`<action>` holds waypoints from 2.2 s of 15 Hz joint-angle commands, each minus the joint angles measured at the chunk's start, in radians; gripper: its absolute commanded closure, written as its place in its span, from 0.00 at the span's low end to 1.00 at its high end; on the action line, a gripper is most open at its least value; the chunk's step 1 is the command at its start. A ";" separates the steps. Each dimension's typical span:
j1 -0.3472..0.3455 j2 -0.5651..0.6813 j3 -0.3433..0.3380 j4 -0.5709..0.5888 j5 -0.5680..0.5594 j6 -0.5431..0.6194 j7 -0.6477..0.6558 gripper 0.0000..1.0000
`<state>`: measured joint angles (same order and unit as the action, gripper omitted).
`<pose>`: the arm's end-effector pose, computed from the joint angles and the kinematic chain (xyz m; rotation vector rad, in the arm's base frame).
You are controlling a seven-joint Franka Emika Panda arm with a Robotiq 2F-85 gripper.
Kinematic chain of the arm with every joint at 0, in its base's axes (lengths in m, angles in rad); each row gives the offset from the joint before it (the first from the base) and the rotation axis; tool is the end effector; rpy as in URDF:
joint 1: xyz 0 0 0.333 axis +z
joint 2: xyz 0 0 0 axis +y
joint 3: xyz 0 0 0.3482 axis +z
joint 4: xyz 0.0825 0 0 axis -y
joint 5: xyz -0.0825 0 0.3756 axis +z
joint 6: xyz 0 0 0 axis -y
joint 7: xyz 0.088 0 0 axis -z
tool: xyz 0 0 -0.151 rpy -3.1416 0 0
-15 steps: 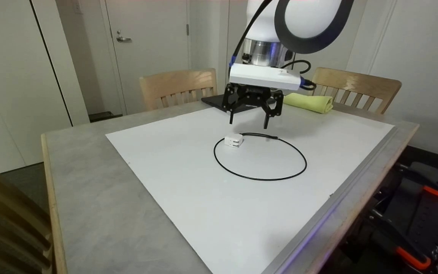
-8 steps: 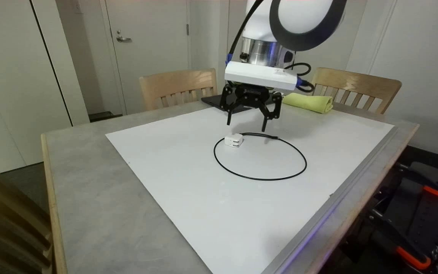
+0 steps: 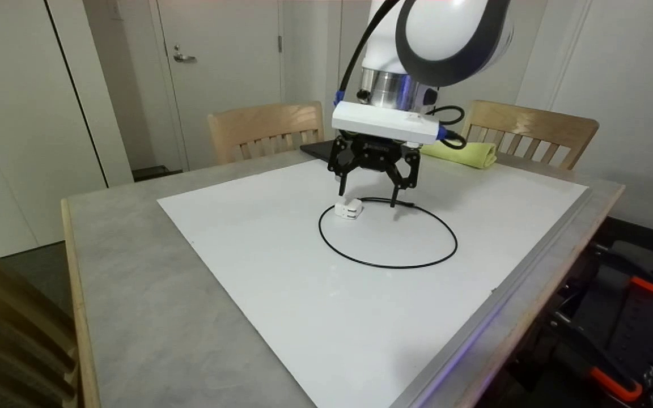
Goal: Unwind the phone charger
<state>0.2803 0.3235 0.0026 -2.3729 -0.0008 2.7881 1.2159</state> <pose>0.5056 0.1471 0.1911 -2.7487 1.3832 -0.1028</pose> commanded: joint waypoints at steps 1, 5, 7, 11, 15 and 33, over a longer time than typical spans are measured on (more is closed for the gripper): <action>-0.036 0.039 0.032 0.002 0.069 0.057 -0.049 0.00; -0.058 0.071 0.054 0.017 0.158 0.125 -0.081 0.00; -0.060 0.085 0.054 0.029 0.179 0.135 -0.096 0.00; -0.062 0.120 0.039 0.061 0.188 0.135 -0.104 0.00; -0.061 0.166 0.028 0.108 0.185 0.125 -0.100 0.00; -0.052 0.215 0.017 0.178 0.185 0.114 -0.098 0.72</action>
<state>0.2296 0.5331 0.0175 -2.2085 0.1570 2.9074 1.1523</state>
